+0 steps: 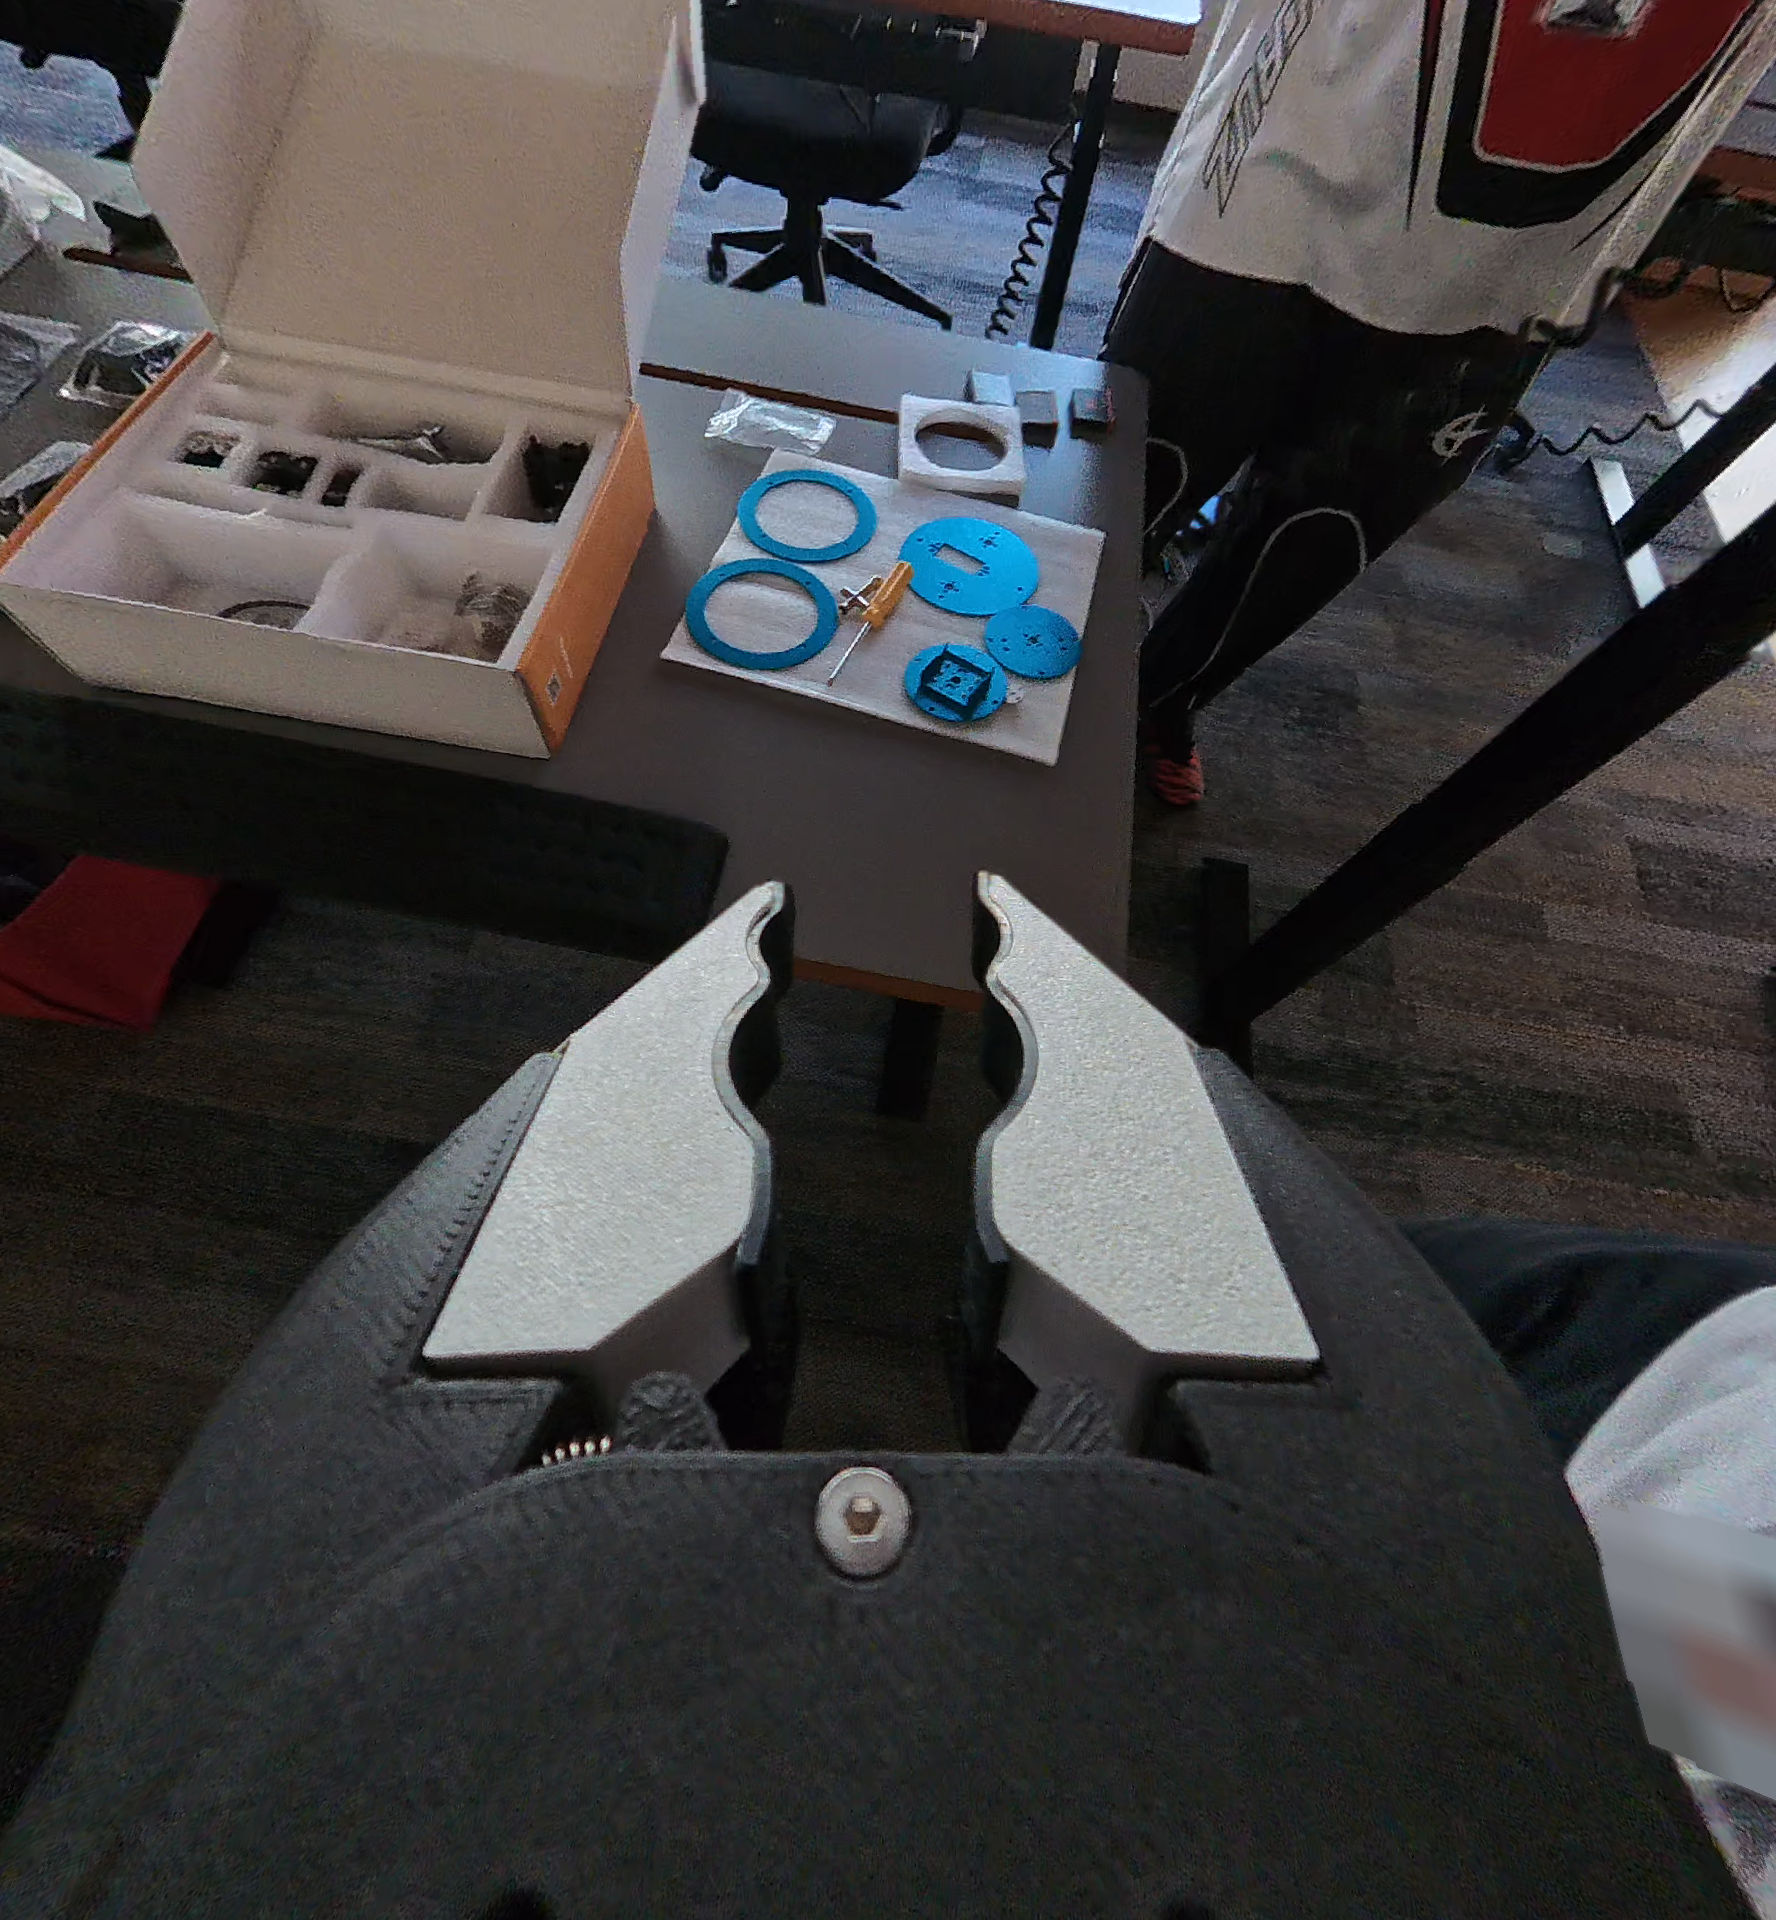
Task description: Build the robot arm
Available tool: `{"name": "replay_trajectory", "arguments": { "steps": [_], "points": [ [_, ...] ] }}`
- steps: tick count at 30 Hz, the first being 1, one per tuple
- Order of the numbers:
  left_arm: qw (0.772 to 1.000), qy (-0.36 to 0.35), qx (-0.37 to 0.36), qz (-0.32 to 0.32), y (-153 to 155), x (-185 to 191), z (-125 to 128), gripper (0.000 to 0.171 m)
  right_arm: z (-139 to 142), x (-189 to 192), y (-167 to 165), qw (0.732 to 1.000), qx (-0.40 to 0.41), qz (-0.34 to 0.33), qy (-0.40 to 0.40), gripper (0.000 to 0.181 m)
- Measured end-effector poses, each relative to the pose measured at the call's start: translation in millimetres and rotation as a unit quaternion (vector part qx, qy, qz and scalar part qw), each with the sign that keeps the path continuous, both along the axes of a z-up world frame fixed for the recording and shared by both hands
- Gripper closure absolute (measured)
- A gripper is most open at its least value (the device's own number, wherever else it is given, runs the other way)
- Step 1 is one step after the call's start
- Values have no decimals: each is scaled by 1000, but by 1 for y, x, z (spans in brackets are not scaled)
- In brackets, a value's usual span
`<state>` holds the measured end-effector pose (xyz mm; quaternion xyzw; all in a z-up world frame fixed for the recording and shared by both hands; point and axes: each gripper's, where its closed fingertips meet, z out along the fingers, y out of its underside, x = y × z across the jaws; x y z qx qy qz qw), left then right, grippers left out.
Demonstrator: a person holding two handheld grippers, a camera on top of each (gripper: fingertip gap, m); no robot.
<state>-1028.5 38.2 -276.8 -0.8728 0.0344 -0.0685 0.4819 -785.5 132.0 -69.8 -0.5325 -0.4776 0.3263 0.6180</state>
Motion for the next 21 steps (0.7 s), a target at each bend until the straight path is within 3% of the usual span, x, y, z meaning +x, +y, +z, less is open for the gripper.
{"name": "replay_trajectory", "arguments": {
  "steps": [13,21],
  "points": [
    [994,75,-60,-51,217,-151,-86,143,-68,-70,150,993,7,-65,-94,160],
    [963,130,-179,-151,325,-206,-167,140,-107,-106,193,986,-47,-107,-119,160]
  ]
}}
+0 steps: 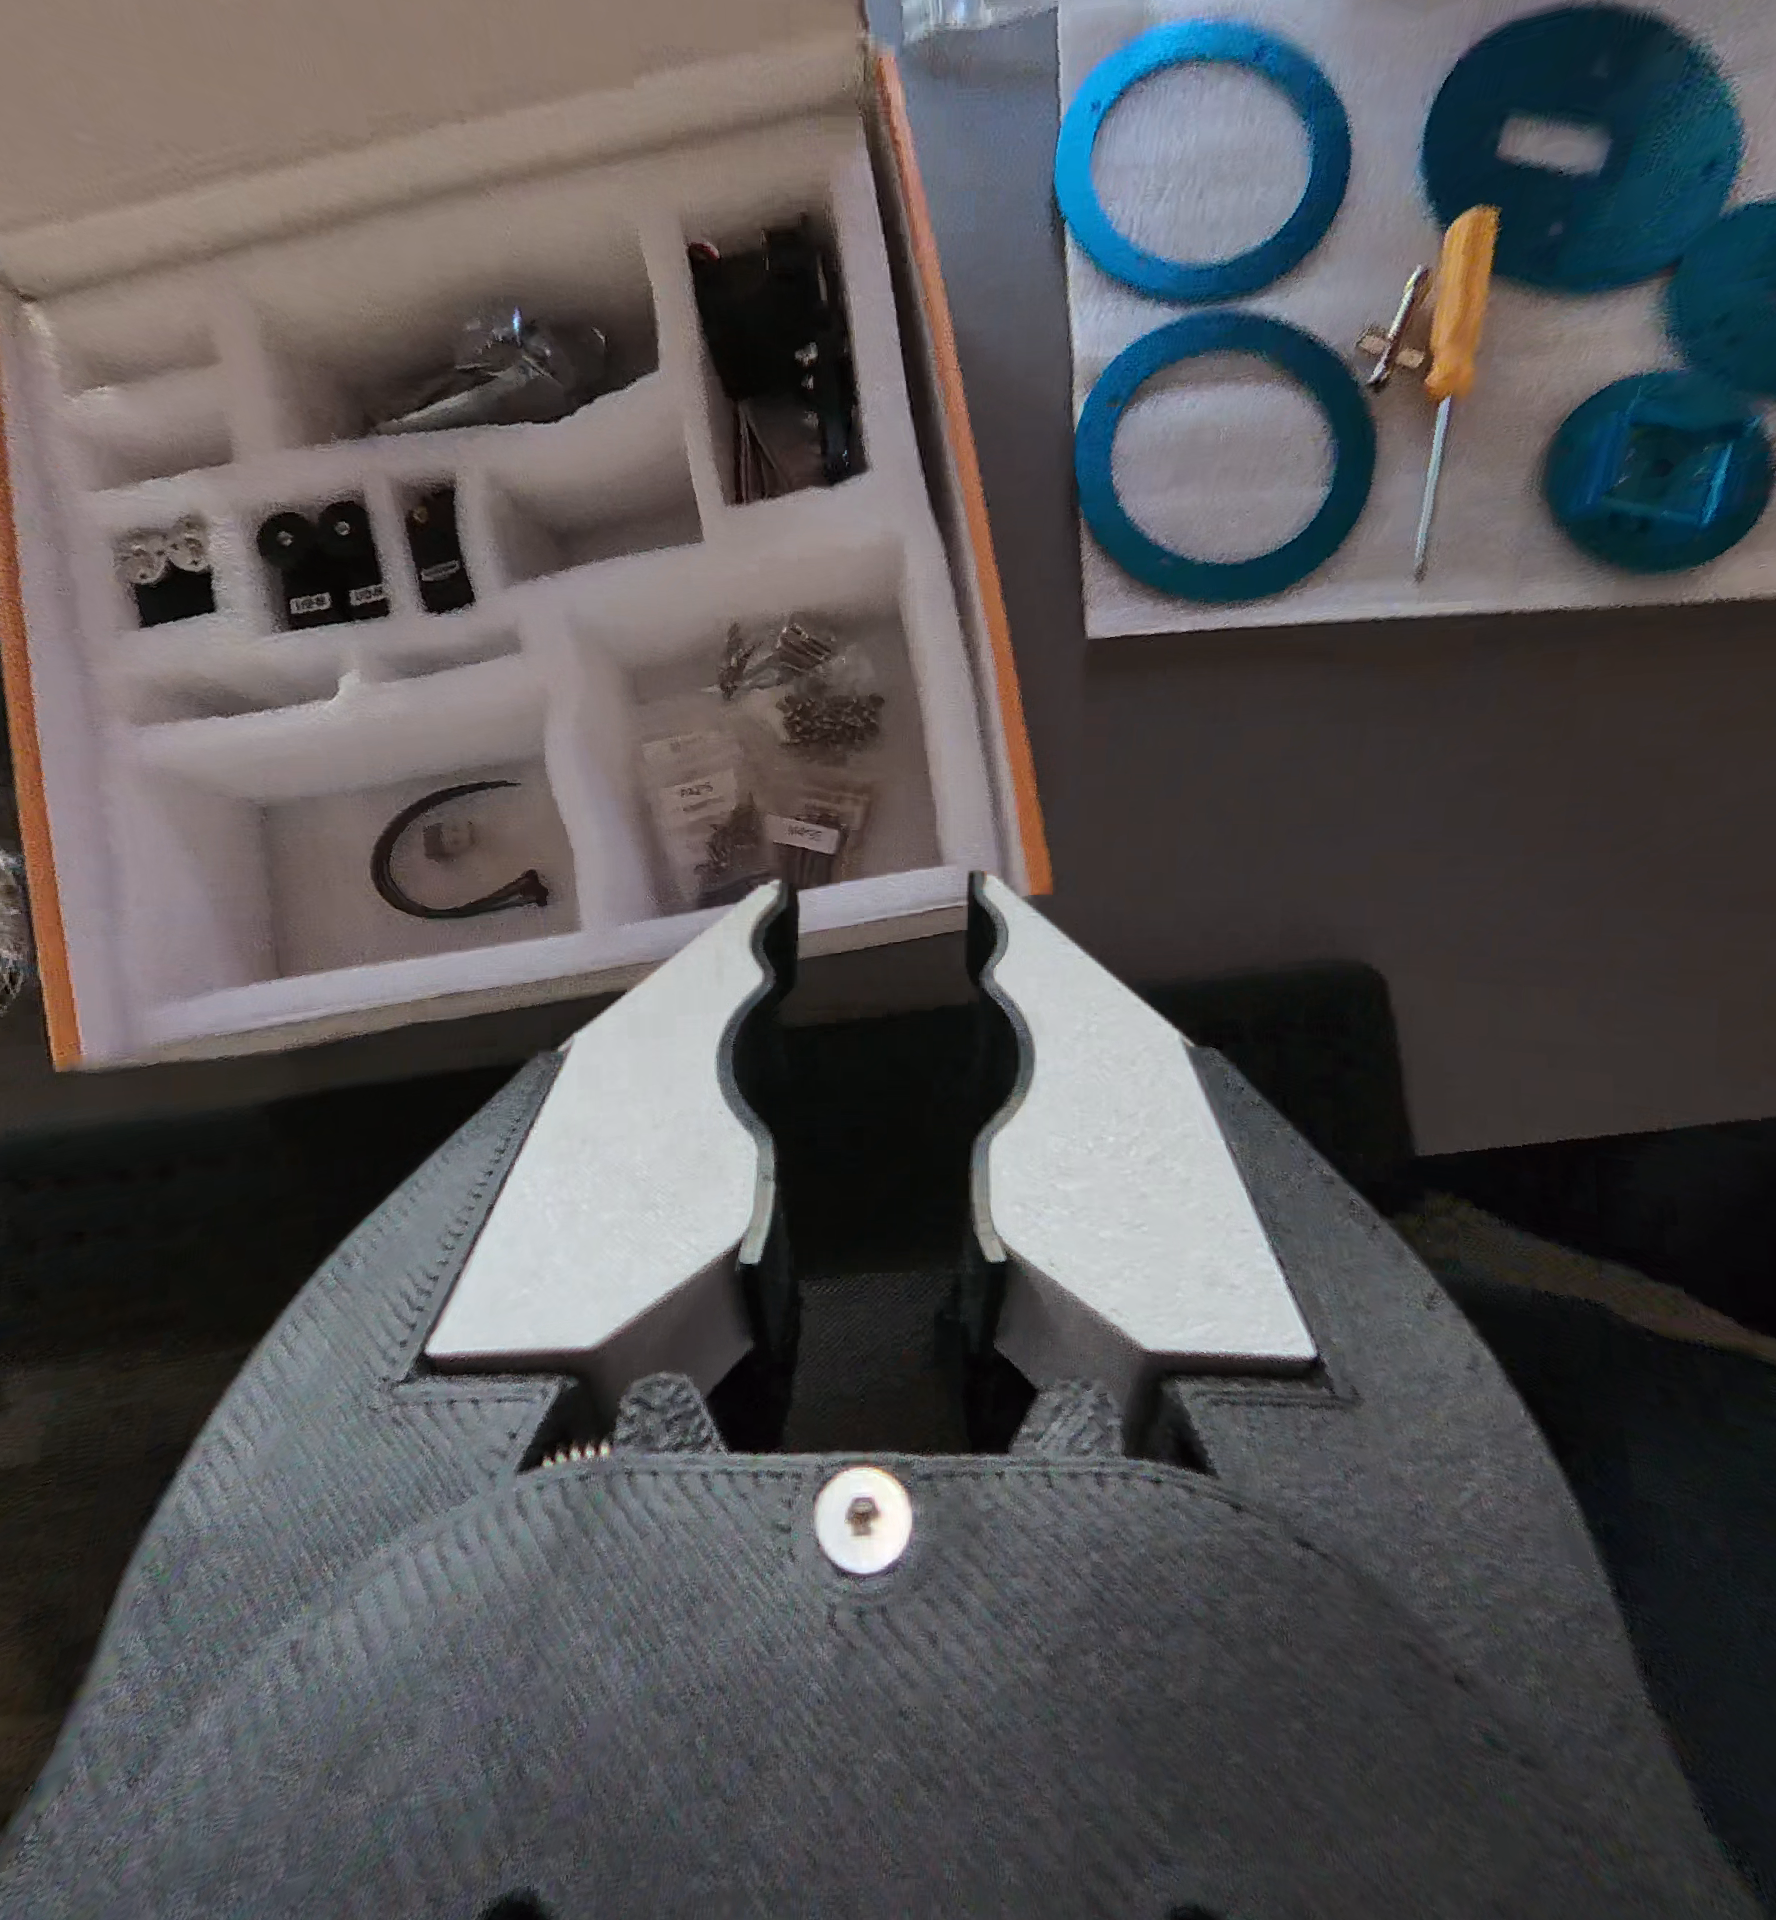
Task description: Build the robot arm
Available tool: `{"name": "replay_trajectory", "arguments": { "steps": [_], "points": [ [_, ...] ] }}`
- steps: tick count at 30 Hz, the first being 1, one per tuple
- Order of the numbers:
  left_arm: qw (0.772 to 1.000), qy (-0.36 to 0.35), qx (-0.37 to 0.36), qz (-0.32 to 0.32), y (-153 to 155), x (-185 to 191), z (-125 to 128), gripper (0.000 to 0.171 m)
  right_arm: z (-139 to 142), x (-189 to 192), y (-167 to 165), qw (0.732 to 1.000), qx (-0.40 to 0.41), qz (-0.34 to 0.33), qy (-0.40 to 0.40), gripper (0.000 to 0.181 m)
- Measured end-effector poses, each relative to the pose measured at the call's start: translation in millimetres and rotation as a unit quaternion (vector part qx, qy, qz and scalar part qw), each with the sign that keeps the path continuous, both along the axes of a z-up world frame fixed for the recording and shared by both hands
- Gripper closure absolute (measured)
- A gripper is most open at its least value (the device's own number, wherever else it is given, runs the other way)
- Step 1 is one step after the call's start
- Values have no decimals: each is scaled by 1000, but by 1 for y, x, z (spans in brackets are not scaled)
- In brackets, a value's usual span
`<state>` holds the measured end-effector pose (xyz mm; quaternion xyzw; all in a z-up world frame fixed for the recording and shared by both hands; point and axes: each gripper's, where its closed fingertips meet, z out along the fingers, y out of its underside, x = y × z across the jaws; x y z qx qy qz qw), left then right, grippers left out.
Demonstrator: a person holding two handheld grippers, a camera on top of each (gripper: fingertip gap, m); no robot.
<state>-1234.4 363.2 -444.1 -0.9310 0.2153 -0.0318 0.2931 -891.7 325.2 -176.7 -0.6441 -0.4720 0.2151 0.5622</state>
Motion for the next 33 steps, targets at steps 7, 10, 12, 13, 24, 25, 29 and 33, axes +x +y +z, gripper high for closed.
{"name": "replay_trajectory", "arguments": {
  "steps": [7,10,12,13,24,25,29,33],
  "points": [
    [989,12,-103,-103,65,-25,-76,141,-29,-30,31,990,-43,-135,2,160],
    [975,10,-115,-190,76,-17,-96,142,-39,-54,36,979,-67,-190,16,160],
    [957,28,-122,-260,80,-12,-109,139,-43,-76,35,977,-80,-196,22,160],
    [949,39,-128,-285,81,-10,-115,136,-46,-86,35,976,-86,-197,16,160],
    [896,111,-101,-419,98,5,-164,139,-61,-125,33,962,-105,-250,-25,160],
    [891,111,-114,-426,96,3,-168,138,-64,-127,32,961,-112,-252,-24,160],
    [876,93,-146,-451,93,2,-170,152,-73,-135,29,958,-133,-254,-23,160],
    [868,71,-184,-456,88,-5,-169,168,-77,-139,28,957,-135,-255,-39,160]
  ]
}}
